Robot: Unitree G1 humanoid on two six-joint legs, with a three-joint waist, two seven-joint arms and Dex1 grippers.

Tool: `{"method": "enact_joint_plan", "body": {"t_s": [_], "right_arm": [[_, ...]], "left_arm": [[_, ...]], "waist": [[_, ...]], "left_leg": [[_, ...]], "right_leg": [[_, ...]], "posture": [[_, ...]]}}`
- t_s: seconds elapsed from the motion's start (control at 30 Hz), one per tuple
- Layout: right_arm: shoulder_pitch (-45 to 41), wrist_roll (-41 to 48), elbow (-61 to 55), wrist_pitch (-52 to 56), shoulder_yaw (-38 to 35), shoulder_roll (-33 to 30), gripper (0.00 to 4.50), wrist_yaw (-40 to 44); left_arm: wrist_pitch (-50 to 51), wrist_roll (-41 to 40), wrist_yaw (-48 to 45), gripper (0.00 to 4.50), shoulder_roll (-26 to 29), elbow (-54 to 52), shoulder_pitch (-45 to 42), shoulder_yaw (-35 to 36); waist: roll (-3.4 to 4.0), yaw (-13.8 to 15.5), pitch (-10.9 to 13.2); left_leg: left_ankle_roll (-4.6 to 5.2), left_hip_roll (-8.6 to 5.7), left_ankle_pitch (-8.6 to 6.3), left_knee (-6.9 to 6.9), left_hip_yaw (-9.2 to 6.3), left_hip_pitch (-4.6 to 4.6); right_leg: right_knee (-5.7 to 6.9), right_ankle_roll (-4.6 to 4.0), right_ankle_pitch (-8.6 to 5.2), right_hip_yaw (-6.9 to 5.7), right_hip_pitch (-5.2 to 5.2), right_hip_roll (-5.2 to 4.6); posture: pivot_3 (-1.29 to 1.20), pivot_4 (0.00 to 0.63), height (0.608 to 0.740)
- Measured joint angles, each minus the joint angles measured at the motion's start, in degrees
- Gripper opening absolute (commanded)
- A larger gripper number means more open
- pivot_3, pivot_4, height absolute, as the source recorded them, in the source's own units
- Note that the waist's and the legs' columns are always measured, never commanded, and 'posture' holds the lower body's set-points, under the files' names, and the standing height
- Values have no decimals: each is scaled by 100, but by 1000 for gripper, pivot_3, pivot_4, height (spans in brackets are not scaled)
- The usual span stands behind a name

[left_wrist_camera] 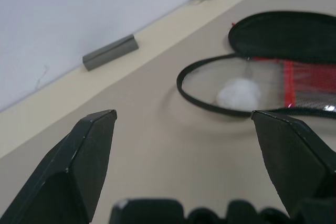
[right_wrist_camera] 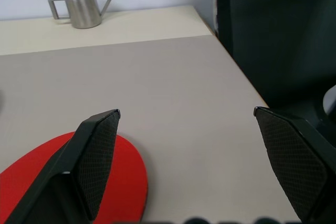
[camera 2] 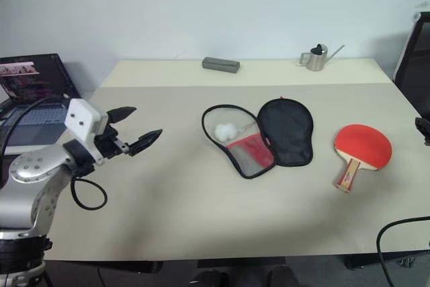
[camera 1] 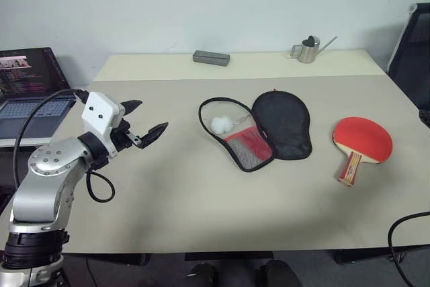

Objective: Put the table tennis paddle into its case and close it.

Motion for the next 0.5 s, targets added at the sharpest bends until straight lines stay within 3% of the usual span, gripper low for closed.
{"method": "enact_joint_plan", "body": {"t_s": [0.5], "right_arm": [[-245,-35,-21,-4,31,307,4468,459]], "left_arm": [[-383,71,-192,4500,-135,520,-195,19]], "waist": [[-2,5,1]], "left_leg": [[-4,3,2,-1,7,6]], "right_leg": [[-1,1,1,5,1,4]], "posture": [[0,150,740]]}}
